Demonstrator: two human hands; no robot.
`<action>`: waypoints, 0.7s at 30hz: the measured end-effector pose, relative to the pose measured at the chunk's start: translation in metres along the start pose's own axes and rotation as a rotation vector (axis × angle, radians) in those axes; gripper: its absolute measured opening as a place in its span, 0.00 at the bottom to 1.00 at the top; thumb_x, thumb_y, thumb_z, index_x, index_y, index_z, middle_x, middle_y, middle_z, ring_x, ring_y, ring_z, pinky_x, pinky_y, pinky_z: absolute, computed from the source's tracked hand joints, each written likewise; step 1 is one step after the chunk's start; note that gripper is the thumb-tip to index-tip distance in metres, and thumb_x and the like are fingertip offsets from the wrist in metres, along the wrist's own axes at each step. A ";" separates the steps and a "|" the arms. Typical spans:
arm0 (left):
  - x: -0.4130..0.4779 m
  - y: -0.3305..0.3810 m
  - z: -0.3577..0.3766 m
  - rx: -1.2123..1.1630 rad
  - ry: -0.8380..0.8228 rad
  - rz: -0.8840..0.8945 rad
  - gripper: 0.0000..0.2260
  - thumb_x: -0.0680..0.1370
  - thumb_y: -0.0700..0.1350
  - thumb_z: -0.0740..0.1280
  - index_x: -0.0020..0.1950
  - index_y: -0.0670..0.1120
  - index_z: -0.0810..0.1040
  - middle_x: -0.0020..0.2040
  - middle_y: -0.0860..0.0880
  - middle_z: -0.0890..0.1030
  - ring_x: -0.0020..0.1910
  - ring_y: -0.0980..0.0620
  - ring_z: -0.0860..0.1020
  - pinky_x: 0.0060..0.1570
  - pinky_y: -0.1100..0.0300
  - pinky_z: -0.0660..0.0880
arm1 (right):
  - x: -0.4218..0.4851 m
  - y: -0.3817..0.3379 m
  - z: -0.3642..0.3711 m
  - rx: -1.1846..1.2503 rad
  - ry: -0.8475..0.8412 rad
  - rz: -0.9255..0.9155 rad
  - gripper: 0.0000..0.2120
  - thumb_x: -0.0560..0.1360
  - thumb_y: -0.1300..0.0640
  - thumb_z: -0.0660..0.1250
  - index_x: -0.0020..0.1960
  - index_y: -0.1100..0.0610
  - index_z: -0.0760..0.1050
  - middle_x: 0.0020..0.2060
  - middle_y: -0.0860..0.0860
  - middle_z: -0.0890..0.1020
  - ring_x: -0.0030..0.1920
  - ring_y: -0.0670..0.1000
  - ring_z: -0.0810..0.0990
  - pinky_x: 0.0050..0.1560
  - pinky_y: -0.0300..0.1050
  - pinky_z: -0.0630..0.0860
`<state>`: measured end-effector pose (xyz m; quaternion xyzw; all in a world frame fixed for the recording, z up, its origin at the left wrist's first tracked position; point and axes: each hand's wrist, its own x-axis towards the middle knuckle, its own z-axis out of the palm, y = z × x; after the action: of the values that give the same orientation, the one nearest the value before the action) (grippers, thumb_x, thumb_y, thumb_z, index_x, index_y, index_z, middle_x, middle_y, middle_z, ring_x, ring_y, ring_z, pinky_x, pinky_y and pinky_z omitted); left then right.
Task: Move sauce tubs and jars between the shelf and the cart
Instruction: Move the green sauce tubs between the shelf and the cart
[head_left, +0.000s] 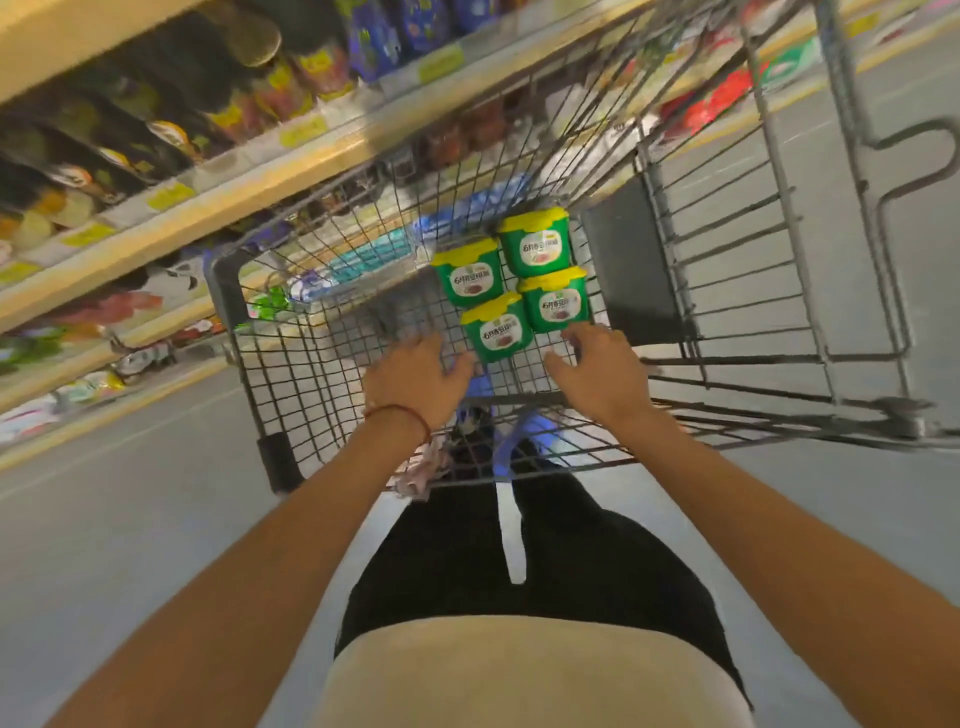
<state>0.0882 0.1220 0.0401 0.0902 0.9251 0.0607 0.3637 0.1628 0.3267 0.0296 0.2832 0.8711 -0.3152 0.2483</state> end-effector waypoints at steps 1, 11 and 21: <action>0.007 -0.001 0.005 -0.004 -0.024 -0.003 0.26 0.82 0.65 0.54 0.69 0.49 0.74 0.68 0.44 0.77 0.63 0.40 0.77 0.56 0.48 0.75 | 0.009 0.001 0.005 -0.002 -0.013 0.019 0.18 0.78 0.49 0.70 0.62 0.60 0.80 0.57 0.60 0.82 0.60 0.64 0.78 0.55 0.53 0.75; 0.094 -0.011 0.065 -0.280 -0.243 -0.119 0.29 0.75 0.67 0.67 0.66 0.47 0.75 0.66 0.45 0.78 0.63 0.41 0.78 0.61 0.49 0.75 | 0.098 0.023 0.061 0.147 -0.007 0.210 0.32 0.77 0.52 0.73 0.75 0.62 0.66 0.71 0.61 0.72 0.71 0.62 0.71 0.67 0.56 0.72; 0.163 0.007 0.136 -0.950 -0.223 -0.253 0.29 0.63 0.54 0.84 0.61 0.47 0.82 0.55 0.50 0.86 0.52 0.53 0.84 0.57 0.52 0.82 | 0.139 0.063 0.089 0.219 0.039 0.265 0.36 0.77 0.51 0.74 0.78 0.58 0.62 0.73 0.57 0.71 0.71 0.60 0.74 0.67 0.54 0.73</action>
<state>0.0649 0.1693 -0.1653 -0.1920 0.7545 0.4205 0.4658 0.1268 0.3527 -0.1411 0.4268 0.7912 -0.3675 0.2384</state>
